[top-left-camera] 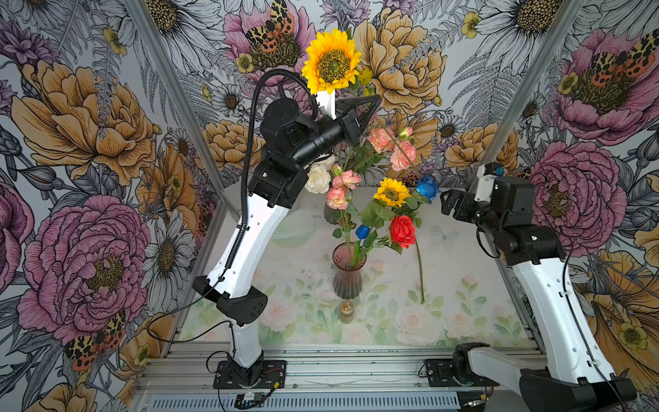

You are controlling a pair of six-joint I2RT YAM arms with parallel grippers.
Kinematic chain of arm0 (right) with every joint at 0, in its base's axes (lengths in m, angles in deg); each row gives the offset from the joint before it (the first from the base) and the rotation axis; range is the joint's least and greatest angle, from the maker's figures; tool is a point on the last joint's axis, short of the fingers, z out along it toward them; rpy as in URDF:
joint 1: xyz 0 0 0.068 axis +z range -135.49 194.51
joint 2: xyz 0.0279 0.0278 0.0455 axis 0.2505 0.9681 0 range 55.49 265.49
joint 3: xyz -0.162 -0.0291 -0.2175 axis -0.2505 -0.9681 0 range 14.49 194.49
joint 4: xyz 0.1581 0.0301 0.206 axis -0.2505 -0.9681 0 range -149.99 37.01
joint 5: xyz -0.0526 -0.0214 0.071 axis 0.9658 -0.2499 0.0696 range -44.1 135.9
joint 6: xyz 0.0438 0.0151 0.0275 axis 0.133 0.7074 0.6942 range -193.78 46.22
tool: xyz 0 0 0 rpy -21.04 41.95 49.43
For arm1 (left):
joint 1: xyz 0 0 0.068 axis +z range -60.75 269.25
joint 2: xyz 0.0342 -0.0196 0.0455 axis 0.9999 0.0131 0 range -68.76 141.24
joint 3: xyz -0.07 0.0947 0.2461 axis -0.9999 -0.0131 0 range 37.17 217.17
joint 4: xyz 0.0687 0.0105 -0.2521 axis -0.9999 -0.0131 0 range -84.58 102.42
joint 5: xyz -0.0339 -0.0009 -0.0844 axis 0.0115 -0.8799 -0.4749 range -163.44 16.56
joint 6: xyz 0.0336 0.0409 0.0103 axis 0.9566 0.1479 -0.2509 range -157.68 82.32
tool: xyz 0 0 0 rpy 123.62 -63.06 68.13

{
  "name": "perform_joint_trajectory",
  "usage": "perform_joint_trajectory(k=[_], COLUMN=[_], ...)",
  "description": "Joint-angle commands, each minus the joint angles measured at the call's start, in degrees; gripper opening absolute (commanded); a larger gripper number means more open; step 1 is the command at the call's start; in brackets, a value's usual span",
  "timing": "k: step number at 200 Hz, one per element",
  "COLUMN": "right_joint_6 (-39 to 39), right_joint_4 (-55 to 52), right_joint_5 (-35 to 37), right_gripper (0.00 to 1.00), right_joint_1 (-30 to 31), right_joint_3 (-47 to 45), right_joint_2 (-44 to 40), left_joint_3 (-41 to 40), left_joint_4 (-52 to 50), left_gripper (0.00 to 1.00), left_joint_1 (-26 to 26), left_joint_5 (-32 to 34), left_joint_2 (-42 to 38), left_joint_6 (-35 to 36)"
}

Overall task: Pick out yellow flowers from the vase
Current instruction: Place the flower at the center of the board.

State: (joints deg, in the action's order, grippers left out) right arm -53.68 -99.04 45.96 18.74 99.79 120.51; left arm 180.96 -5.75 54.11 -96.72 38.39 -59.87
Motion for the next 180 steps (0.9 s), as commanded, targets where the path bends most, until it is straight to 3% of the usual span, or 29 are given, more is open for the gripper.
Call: perform_joint_trajectory(k=[1, 56, 112, 180], right_joint_6=[-0.2, -2.1, -3.0, -4.5], right_joint_4=[0.1, 0.3, 0.4, 0.8], right_joint_5=[2.4, -10.1, -14.3, -16.2], right_gripper=[1.0, 0.99, 0.95, 0.85], right_joint_1=[-0.2, -0.1, 0.3, 2.3], right_joint_3=[3.3, 7.6, 11.1, 12.5], right_joint_2=[-3.1, -4.2, -2.3, 1.8], left_joint_3=[1.4, 4.9, 12.8, 9.8], left_joint_4=[0.8, 0.8, 0.8, 0.8], left_gripper=[0.0, 0.0, 0.0, 0.0], left_joint_1=[-1.3, -4.3, -8.4, -11.7], left_joint_5=[-0.9, -1.4, -1.8, -0.8], left_joint_2=[2.1, 8.1, 14.4, 15.0], left_joint_6=[0.4, -0.4, -0.8, 0.6])
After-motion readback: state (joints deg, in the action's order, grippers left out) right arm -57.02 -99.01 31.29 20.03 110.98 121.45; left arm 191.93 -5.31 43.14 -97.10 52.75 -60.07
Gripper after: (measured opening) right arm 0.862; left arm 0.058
